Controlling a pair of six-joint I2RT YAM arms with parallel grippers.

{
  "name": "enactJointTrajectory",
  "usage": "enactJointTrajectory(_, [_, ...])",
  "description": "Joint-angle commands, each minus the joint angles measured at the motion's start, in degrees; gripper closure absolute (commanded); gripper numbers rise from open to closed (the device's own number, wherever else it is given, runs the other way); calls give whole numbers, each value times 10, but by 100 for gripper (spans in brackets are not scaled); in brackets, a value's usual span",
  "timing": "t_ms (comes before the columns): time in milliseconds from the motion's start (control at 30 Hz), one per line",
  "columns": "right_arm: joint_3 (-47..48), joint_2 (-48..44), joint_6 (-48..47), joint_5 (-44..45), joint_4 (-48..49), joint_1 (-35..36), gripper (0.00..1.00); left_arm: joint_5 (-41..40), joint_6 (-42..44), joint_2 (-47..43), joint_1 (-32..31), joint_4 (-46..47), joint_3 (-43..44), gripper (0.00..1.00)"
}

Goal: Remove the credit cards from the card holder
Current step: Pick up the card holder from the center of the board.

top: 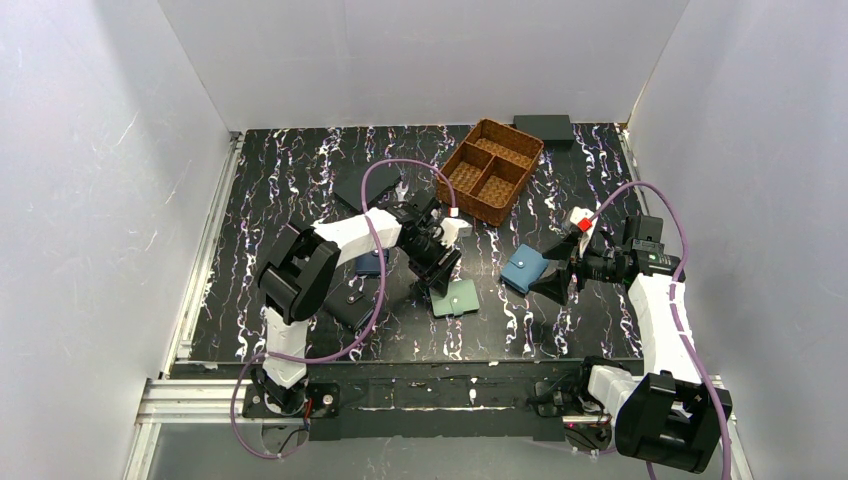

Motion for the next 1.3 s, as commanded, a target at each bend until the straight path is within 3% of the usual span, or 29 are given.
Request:
enactJointTrajectory(0, [13, -8, 1, -7, 7, 3, 0, -22, -17, 2, 2, 0, -10, 48])
enactJointTrajectory(100, [13, -9, 1, -7, 7, 3, 0, -29, -34, -8, 0, 22, -31, 50])
enactJointTrajectory(300, [13, -10, 0, -7, 7, 3, 0, -49, -70, -28, -4, 71, -80, 63])
enactJointTrajectory(533, [13, -12, 2, -3, 10, 2, 0, -48, -134, -62, -5, 148, -140, 86])
enactJointTrajectory(633, [12, -11, 3, -1, 11, 3, 0, -44, -166, -79, -5, 178, -160, 100])
enactJointTrajectory(1067, [12, 12, 47, 4, 30, 11, 0, -53, -365, -195, -7, 334, -275, 100])
enactJointTrajectory(1267, [3, 36, 90, 16, 69, 72, 0, -87, -406, -260, -18, 391, -320, 100])
